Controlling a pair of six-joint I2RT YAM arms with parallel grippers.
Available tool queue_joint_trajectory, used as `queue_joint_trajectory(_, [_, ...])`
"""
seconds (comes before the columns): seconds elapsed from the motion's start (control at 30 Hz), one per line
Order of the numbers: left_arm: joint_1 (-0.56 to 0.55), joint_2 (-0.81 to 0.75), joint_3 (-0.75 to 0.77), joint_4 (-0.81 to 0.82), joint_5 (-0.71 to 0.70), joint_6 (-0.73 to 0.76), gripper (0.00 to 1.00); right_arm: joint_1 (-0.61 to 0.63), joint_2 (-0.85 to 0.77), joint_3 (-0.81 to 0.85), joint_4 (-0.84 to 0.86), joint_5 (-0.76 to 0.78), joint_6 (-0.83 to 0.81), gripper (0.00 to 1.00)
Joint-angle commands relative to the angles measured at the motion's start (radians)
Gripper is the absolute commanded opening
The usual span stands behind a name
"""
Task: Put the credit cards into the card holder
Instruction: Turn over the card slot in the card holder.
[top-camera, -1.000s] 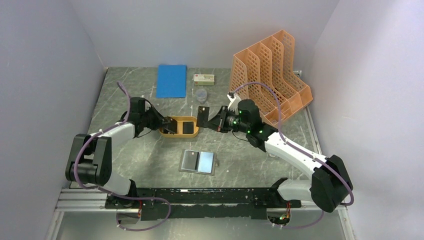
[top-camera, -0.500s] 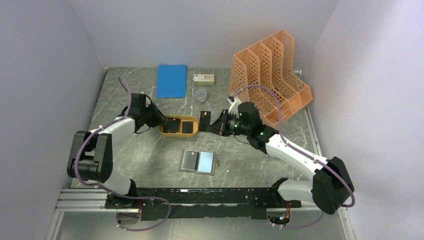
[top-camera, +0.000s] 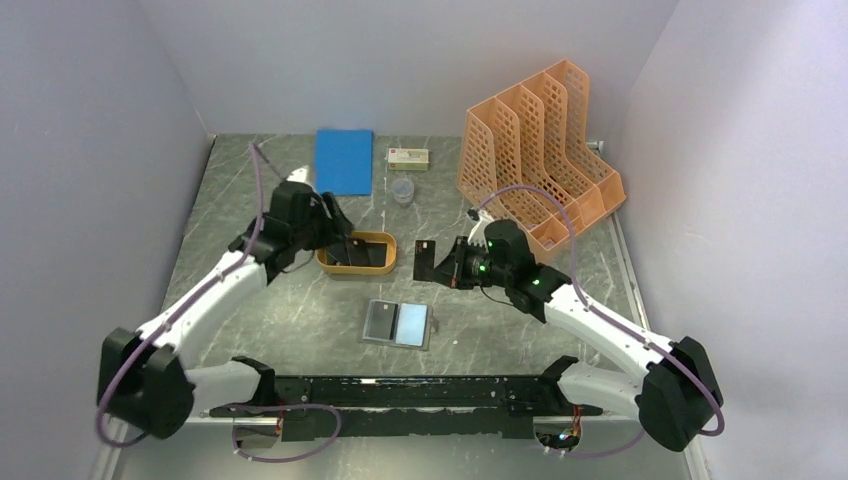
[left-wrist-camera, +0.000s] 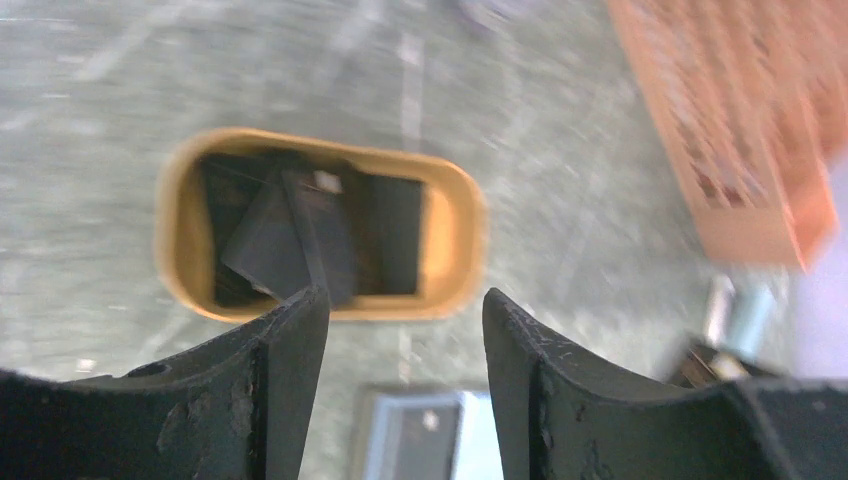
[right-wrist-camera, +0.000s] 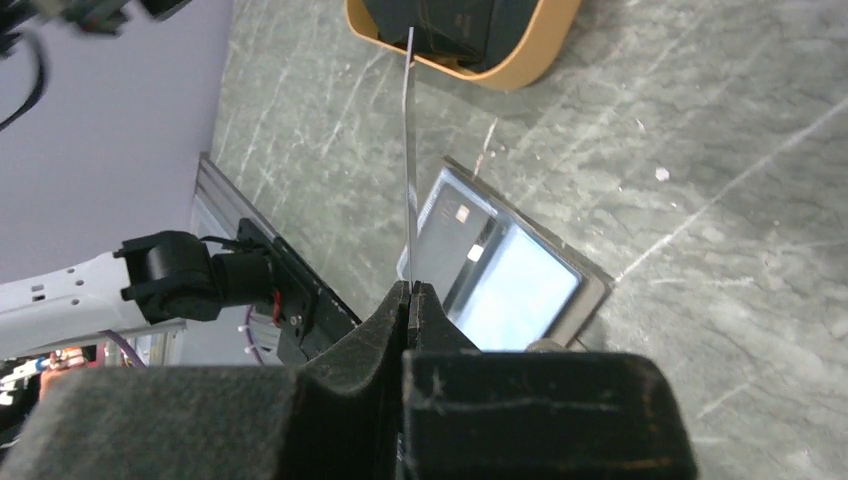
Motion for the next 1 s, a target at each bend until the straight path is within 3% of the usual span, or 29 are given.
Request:
queue_joint_trajectory(0.0, [-0.279,-0.126,-0.013,-0.096,-0.170,0.016,0.62,-0.005,-0.055,-0.043,-0.065,0.034,-0.019,0.00])
queue_joint_trajectory(0.17, [-0.625,-0.166,-0.093,-0.133,-0.343,-0.093,0.61,-0.001,-0.111,-0.097,-0.099,0.015,0.013,0.00])
queue_joint_trajectory(0.37, [-0.884,-0.006,-0.076,-0.108,-0.443,-0.140,0.56,0.008,-0.204,-0.189,-0.144,0.007,0.068,0.00])
queue_joint_trajectory(0.57, [-0.935,0.180,-0.001,-0.066,-0.466,-0.095,0.55,0.013,-0.298,-0.238,-0.236,0.020,0.111,0.00])
queue_joint_trajectory(0.97, [-0.936,0.382,0.031,0.033,-0.436,-0.014,0.57,0.014,-0.379,-0.258,-0.316,0.062,0.133,0.00])
